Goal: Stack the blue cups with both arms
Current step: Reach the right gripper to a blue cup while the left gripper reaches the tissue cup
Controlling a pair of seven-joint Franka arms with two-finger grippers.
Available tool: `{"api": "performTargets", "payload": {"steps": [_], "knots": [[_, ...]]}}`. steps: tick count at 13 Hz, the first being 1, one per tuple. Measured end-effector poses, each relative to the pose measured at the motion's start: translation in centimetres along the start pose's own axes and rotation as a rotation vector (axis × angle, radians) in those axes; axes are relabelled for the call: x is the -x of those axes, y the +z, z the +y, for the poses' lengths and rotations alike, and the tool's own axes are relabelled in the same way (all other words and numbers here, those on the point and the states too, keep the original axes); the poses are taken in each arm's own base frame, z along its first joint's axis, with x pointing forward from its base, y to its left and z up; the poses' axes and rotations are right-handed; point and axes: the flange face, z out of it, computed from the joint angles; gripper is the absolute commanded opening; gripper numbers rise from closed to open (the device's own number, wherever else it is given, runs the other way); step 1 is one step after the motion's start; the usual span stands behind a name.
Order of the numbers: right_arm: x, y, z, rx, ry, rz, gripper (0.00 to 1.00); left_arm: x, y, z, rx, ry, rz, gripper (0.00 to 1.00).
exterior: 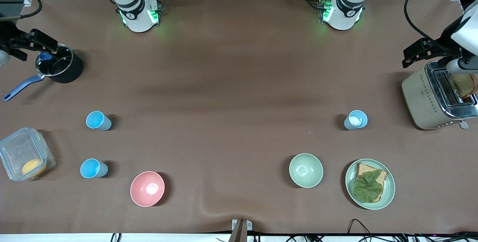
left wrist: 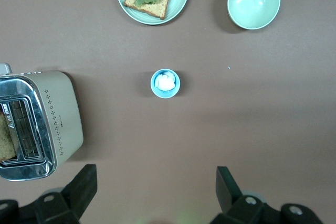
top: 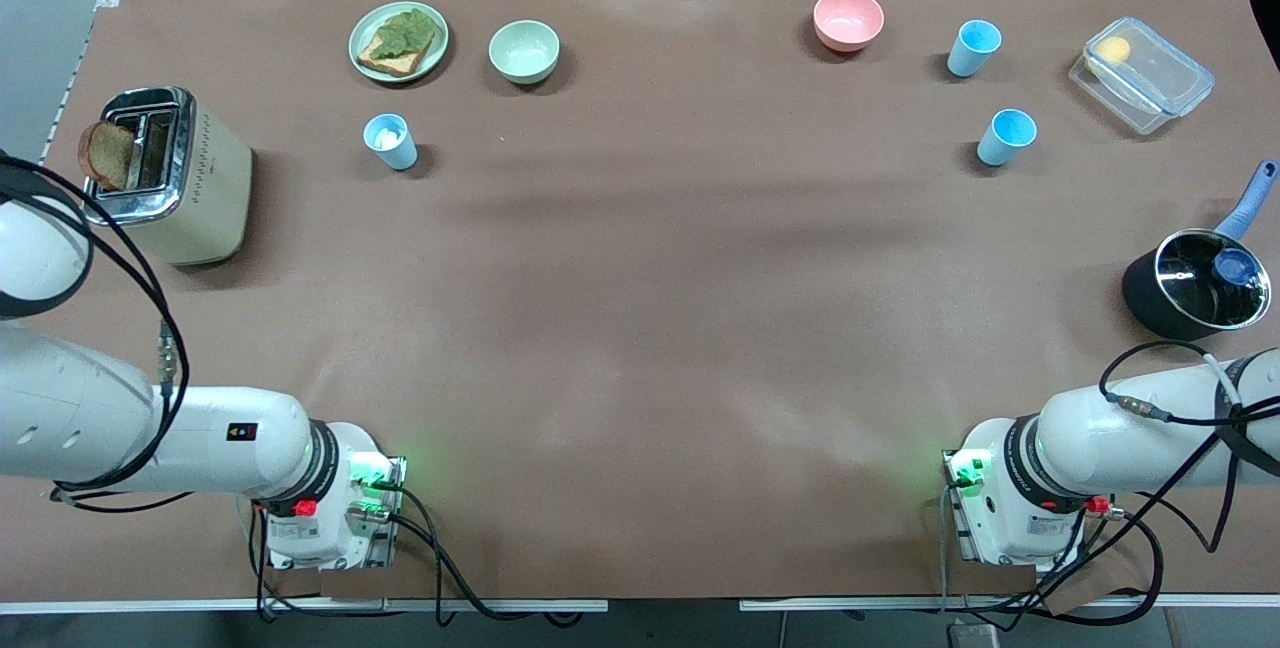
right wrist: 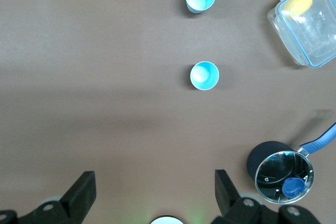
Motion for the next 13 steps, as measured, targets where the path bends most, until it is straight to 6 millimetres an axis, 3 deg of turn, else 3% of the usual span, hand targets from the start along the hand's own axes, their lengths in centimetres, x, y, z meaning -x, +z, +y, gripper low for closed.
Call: {"api": "performTargets", "payload": {"steps": [5, 7, 8, 10, 13], "knots": [[0.2, 0.2, 0.1, -0.001, 0.001, -0.019, 1.0, -0.1, 0.2, -0.5, 0.0, -0.008, -0.005, 1.0], [0.2, 0.9, 0.4, -0.001, 0.008, -0.044, 1.0, -1.0, 1.7, -1.2, 0.001, -0.023, -0.027, 1.0], [0.1, 1.6, 0.7, -0.002, 0.014, -0.066, 1.0, -1.9, 3.3, -1.6, 0.001, -0.029, -0.046, 1.0], [-0.8, 5.2, 1.9, -0.008, 0.036, -0.138, 1.0, -3.9, 9.0, -2.9, 0.004, -0.052, -0.053, 1.0], [-4.3, 14.4, 2.3, -0.008, 0.042, -0.234, 1.0, -4.7, 18.4, -4.7, 0.009, -0.08, 0.028, 1.0]]}}
